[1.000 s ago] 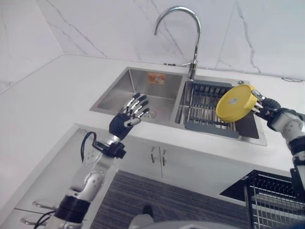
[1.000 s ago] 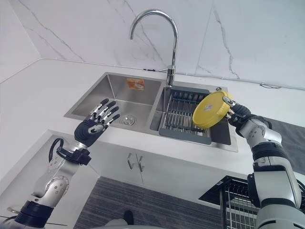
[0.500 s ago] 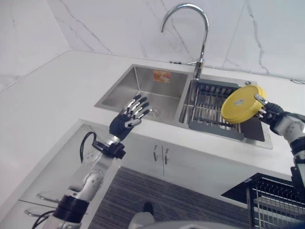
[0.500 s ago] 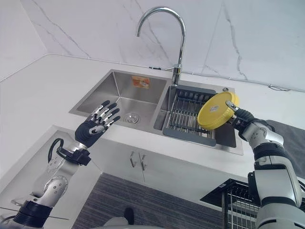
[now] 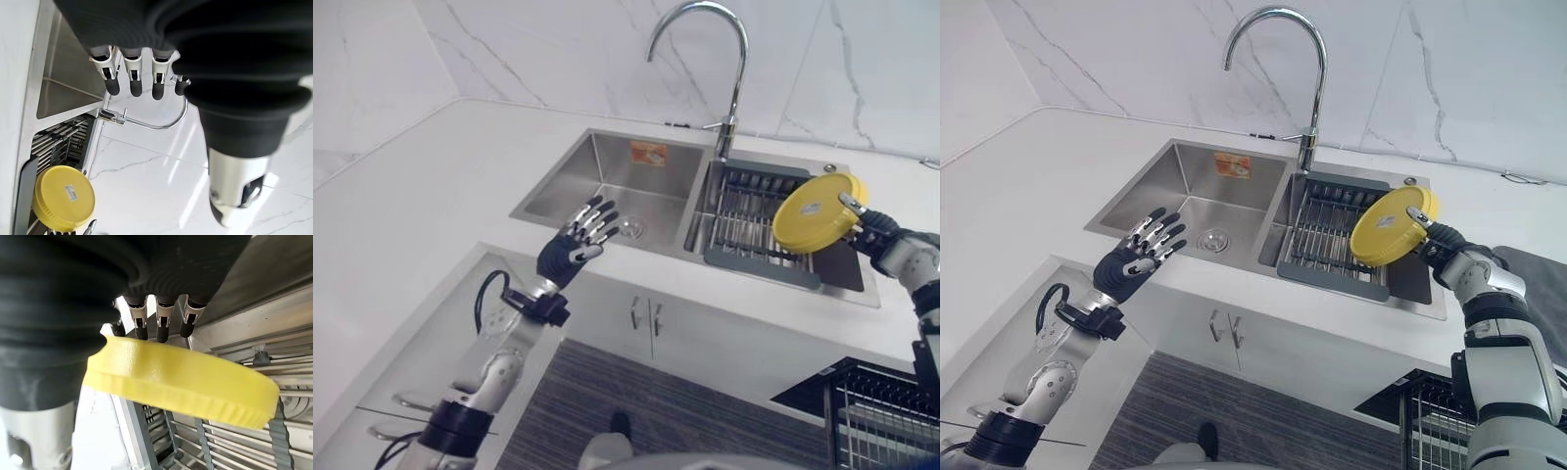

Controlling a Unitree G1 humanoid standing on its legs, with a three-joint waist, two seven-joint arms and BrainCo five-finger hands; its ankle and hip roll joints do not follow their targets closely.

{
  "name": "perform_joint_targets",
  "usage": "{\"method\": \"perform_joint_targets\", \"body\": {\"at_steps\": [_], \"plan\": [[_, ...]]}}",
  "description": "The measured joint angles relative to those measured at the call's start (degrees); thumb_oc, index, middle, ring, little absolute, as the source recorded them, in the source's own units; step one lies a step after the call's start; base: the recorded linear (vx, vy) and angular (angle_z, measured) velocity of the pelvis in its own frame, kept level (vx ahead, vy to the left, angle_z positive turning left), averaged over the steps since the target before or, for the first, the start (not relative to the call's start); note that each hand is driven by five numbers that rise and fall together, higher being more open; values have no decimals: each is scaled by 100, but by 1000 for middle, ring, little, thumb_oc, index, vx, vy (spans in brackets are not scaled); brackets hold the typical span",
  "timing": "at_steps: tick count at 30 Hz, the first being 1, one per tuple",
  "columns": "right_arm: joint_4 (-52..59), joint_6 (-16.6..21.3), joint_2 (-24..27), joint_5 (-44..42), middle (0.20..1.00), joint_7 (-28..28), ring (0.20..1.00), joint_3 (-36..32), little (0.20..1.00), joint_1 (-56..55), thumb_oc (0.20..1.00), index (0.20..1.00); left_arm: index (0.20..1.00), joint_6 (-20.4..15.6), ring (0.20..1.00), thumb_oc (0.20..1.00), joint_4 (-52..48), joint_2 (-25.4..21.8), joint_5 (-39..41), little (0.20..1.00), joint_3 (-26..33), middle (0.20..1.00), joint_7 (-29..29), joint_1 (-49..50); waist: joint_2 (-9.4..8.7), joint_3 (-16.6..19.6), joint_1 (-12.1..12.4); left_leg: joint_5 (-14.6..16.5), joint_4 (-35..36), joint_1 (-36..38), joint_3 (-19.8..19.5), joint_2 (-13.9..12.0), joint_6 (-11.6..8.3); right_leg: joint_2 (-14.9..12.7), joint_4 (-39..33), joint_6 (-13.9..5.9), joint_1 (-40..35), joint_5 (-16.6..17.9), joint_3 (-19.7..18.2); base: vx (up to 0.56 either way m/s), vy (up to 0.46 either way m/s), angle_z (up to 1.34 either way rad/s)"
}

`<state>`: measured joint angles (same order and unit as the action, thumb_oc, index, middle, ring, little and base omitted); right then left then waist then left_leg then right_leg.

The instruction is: Place the dishes in the dishwasher.

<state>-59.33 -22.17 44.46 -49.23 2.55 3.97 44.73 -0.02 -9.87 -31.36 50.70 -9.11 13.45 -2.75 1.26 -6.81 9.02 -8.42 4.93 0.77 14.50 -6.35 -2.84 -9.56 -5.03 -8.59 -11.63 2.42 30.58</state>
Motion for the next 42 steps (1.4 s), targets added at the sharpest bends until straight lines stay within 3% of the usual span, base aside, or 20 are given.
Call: {"method": "perform_joint_targets", "body": {"at_steps": [2, 13, 23, 30, 36, 42], "plan": [[-141, 7, 104, 239, 200, -54, 200, 16, 200, 59, 200, 200, 1000, 4, 1000, 1000, 2, -4, 0, 1000, 0, 1000, -32, 2, 0, 0, 7, 0, 0, -3, -5, 1, 0, 1, 0, 1, 0, 0, 5, 0, 0, 0], [-135, 218, 198, 9, 200, -662, 200, 29, 200, 397, 200, 200, 1000, 12, 1000, 1000, 116, -42, 2, 1000, -3, 1000, -38, 138, 71, -42, 118, 0, 0, -3, -7, 2, 0, 0, 0, 2, 2, 1, 5, -1, 6, 0], [-86, 319, 111, 58, 200, -116, 200, 85, 200, 398, 200, 200, 1000, 22, 1000, 1000, 116, -33, -3, 1000, -4, 1000, -27, 236, 19, -44, 110, -1, -1, 5, -2, -3, 1, 6, 1, 0, -3, 7, -2, -10, 7, 0], [-31, 372, 78, 81, 200, -132, 200, 218, 200, 394, 200, 200, 1000, 21, 1000, 1000, 116, -34, -3, 1000, -4, 1000, -24, 244, -31, -38, 96, -1, 0, 11, 10, -4, 2, 3, 1, 1, -3, 14, -13, -36, 28, -1], [950, 445, 28, 77, 200, -245, 200, 229, 200, 330, 200, 200, 1000, -18, 1000, 1000, 116, -6, -3, 1000, -6, 1000, 5, 281, -49, -47, 53, -3, -3, 15, 34, -9, 4, 12, 4, 32, 15, 43, -32, -52, 21, -1], [1622, 697, 48, -64, 200, -317, 200, 151, 200, 152, 200, 200, 1000, -172, 1000, 1000, 116, -8, -3, 1000, -84, 1000, 49, 352, -179, -73, -85, 3, 0, 17, 138, -31, 9, 5, 1, 32, 68, 54, -146, -44, 12, -8]]}}
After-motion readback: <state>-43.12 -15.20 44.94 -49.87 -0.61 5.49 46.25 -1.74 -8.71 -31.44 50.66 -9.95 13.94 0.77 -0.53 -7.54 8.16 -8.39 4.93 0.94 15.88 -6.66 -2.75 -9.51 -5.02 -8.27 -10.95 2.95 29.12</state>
